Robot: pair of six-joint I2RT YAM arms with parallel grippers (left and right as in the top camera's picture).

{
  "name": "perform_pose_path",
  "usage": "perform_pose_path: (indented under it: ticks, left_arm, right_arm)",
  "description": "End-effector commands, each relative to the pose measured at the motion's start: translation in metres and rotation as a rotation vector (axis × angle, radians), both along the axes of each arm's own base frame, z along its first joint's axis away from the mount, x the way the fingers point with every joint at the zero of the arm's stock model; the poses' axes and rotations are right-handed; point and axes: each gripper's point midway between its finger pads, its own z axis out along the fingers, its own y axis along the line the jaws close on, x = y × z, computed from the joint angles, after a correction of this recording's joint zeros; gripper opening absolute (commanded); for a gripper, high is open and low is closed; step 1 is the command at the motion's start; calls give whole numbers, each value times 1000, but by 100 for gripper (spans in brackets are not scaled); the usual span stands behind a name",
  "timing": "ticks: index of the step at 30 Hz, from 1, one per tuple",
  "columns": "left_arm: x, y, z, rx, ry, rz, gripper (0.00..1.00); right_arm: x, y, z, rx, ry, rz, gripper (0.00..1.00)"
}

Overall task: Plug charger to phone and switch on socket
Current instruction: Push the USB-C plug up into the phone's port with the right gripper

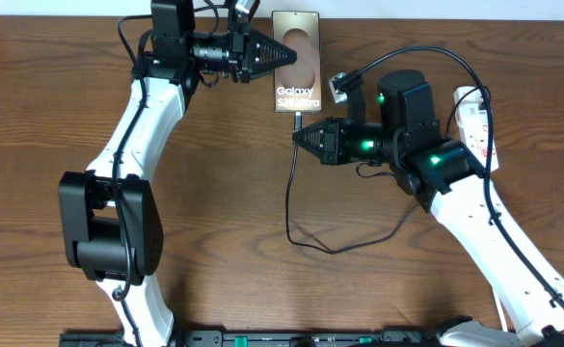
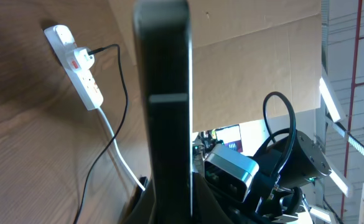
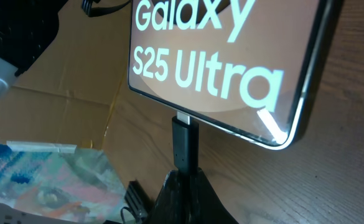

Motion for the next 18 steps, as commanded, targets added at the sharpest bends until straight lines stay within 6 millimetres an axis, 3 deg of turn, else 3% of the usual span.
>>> perform_pose_path:
  ticks: [1, 18]
  left_arm:
    - [-8, -2, 8, -17, -53, -41, 7]
    - [-14, -12, 8, -18, -63, -67, 7]
  right_arm:
    - [11, -2, 23, 16, -74, -9, 1]
    - [18, -13, 23, 15, -71, -38, 1]
